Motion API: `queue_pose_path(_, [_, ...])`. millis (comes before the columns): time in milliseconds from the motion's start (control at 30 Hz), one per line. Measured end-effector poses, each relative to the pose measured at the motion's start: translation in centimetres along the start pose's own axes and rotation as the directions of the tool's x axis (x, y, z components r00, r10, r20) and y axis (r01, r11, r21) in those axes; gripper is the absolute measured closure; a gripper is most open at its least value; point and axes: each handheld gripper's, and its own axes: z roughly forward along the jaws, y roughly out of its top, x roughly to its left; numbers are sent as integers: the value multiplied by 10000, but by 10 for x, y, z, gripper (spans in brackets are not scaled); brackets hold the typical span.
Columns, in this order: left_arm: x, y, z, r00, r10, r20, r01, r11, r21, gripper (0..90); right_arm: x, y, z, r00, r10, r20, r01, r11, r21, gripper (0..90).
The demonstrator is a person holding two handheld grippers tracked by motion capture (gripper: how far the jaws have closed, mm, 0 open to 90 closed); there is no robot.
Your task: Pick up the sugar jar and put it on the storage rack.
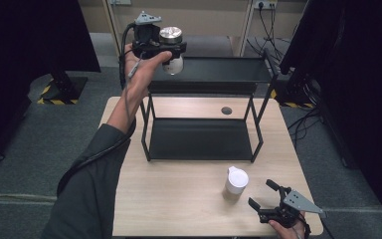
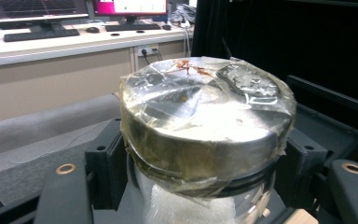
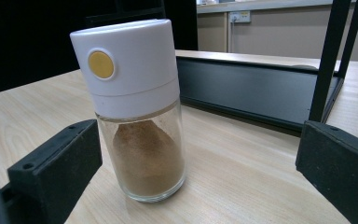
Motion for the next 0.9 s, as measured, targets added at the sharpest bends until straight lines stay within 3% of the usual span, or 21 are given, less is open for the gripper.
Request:
queue_pose_path(533, [-7, -12, 28, 9984, -82, -554, 81, 10000, -25, 311, -1, 0, -1, 10000, -1, -38, 0, 10000, -52, 5])
queue_pose_path(900, [-4, -19, 33, 9967, -55, -808, 55, 10000, 0, 311, -1, 0, -1, 10000, 13, -49, -13, 10000, -59, 5])
